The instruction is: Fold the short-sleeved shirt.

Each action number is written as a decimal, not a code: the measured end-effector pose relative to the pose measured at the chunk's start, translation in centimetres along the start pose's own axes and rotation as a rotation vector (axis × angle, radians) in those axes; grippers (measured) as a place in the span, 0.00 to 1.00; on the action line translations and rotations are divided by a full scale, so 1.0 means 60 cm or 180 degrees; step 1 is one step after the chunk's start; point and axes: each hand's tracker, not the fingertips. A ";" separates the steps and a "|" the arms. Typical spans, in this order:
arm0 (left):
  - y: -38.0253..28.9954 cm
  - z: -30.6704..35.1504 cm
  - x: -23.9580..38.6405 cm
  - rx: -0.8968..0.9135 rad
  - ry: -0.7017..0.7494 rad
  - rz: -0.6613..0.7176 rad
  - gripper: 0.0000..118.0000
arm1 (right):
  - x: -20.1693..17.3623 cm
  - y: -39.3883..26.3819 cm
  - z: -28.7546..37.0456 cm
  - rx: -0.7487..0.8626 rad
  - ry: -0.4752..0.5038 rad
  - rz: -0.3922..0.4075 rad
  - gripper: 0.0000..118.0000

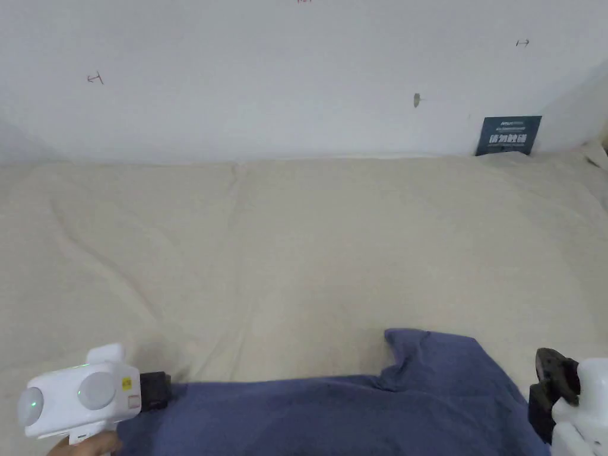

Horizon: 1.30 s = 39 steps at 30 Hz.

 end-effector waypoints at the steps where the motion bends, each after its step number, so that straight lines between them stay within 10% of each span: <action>1: 0.001 -0.015 0.005 -0.0040 0.0048 -0.0053 0.80 | 0.002 -0.005 -0.008 -0.0043 -0.0006 -0.0017 0.00; 6: -0.016 -0.008 0.033 0.0073 0.0070 -0.0423 0.52 | 0.016 -0.024 -0.046 -0.0309 -0.0036 -0.0131 0.00; 9: -0.028 0.003 0.047 0.0150 -0.0117 -0.0508 0.02 | 0.031 -0.026 -0.081 -0.0495 0.0014 -0.0264 0.01; 13: -0.035 0.029 0.056 0.0267 -0.0141 -0.0550 0.02 | 0.057 -0.028 -0.161 -0.0868 0.0197 -0.0438 0.74; 14: -0.037 0.046 0.054 0.0351 -0.0262 -0.0459 0.02 | 0.061 -0.030 -0.180 -0.0940 0.0236 -0.0464 0.77; 24: -0.045 0.197 0.039 0.0806 -0.0691 -0.0317 0.02 | 0.033 -0.086 -0.408 -0.1781 0.0251 -0.0075 0.75; 27: -0.050 0.206 0.036 0.0835 -0.0719 -0.0305 0.02 | 0.018 -0.106 -0.431 -0.1983 0.0196 -0.0085 0.49; 30: -0.054 0.207 0.032 0.0805 -0.0759 -0.0267 0.02 | 0.013 -0.112 -0.415 -0.1858 0.0182 -0.0099 0.47; 32: -0.058 0.211 0.031 0.0804 -0.0763 -0.0241 0.02 | 0.012 -0.108 -0.405 -0.1828 0.0289 -0.0123 0.00; 39: -0.079 0.238 0.010 0.0831 -0.0830 -0.0056 0.02 | 0.034 -0.059 -0.283 -0.1398 0.0426 -0.0279 0.00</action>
